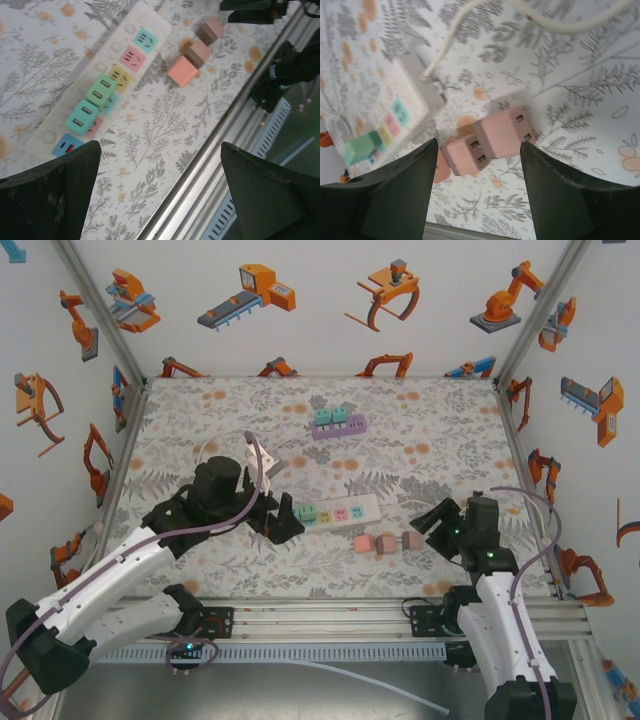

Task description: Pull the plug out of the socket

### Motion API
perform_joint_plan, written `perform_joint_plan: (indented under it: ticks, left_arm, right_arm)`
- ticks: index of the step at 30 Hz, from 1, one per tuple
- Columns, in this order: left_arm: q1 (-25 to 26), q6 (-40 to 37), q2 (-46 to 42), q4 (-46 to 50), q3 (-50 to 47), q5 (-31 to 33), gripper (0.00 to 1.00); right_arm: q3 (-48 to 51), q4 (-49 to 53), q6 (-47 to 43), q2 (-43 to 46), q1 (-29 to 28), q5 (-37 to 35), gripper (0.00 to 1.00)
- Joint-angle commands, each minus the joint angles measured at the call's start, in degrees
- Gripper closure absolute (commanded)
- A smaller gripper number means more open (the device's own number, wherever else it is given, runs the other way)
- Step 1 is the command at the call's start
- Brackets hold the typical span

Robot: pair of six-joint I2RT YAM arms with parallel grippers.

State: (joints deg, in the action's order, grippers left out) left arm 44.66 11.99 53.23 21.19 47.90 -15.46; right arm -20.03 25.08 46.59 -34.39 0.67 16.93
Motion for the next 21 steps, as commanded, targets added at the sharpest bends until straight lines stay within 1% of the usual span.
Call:
perform_joint_plan:
  ticks: [1, 3, 7, 10, 13, 16, 18, 21]
  left_arm:
    - [0.17, 3.08, -0.91, 2.67, 1.66, 11.38, 0.03]
    - [-0.23, 4.63, -0.82, 3.66, 1.76, 15.24, 0.03]
    - [-1.26, 7.71, -0.71, 4.07, 1.3, 19.24, 0.03]
    - [-2.91, 10.77, -0.6, 4.65, 0.99, 20.93, 0.03]
    - [-5.22, 13.67, -0.44, 5.34, 0.46, 21.0, 0.03]
    - [-7.83, 16.16, -0.57, 5.9, -0.32, 20.25, 0.03]
    - [-8.74, 17.42, -0.54, 6.71, -0.95, 21.39, 0.03]
    - [-9.91, 18.81, -0.15, 7.8, -1.49, 22.41, 0.03]
  right_arm:
    - [-3.47, -4.63, -4.17, 0.64, -0.43, 3.66, 0.38]
    - [-5.29, -6.72, -7.59, 0.26, -1.94, 4.43, 0.38]
    - [-9.0, -10.29, -16.36, -0.88, -7.39, 3.82, 0.38]
    - [-11.25, -13.78, -24.63, -2.64, -13.53, 2.14, 0.39]
    - [-12.2, -19.18, -34.08, -4.81, -20.56, 1.06, 0.39]
    - [-12.3, -25.15, -45.94, -7.62, -27.21, 2.48, 0.4]
    - [-12.94, -27.74, -54.87, -10.17, -31.12, 4.76, 0.4]
    - [-14.79, -27.11, -70.31, -15.46, -36.19, 9.43, 0.39]
